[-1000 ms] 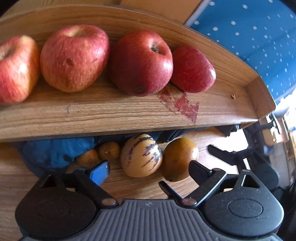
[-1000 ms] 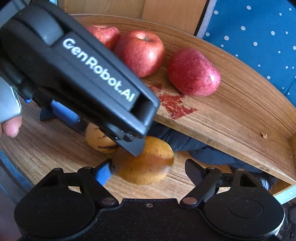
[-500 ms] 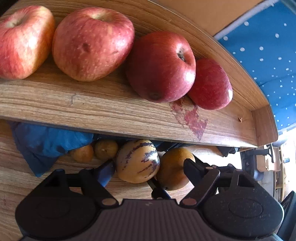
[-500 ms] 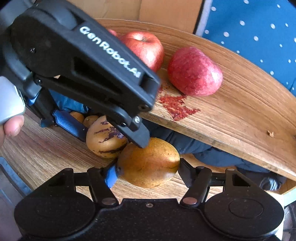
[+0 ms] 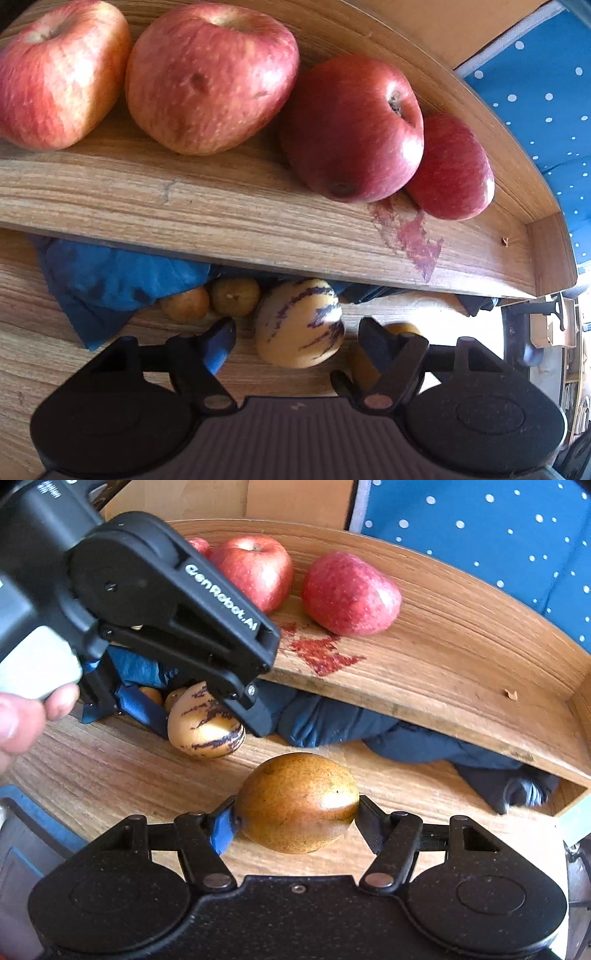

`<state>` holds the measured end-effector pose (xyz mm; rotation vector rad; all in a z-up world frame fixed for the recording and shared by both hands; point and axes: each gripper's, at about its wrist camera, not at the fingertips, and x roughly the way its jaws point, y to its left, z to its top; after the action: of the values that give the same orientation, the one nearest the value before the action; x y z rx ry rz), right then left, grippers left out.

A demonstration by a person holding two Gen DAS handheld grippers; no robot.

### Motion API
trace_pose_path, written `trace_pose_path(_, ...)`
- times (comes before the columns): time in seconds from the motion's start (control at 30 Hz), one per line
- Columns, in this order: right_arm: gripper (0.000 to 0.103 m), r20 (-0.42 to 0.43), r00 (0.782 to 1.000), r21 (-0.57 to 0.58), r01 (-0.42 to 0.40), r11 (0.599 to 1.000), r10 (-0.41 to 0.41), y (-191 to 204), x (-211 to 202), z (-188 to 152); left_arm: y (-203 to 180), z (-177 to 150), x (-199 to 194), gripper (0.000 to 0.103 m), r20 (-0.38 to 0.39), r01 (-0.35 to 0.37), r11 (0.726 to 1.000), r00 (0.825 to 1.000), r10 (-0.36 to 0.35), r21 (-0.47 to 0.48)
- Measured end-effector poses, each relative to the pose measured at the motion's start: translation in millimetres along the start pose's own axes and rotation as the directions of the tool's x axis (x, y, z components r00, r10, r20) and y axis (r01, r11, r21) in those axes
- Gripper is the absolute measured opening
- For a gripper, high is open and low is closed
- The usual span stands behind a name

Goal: Organize fruits
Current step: 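Grasp a striped pepino with the left tool while the right tool grasps a brown pear, then carry the pepino and the brown pear over the tray with both tools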

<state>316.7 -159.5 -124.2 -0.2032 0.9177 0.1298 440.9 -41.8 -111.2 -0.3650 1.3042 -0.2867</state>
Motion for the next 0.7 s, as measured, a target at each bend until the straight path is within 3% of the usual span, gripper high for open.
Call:
trace_pose_path(0.13,0.068,-0.002,1.0,0.013,0.004,1.0,-0.004,-1,-8,-6,-4,1,1,0.077,0.002,-0.01,1.0,1.0,0.01,0.004)
trace_pose_path(0.33,0.068,-0.005,1.0,0.022,0.0,1.0,0.0,0,-7,-6,-9,-1,2,0.058,0.016,-0.042,0.999,0.999,0.041,0.007)
trace_pose_path(0.7,0.068,0.016,1.0,0.051,-0.019,0.999,0.019,9,-25,-16,-3,-15,-3,0.057,0.028,-0.014,0.999,1.0,0.013,0.045)
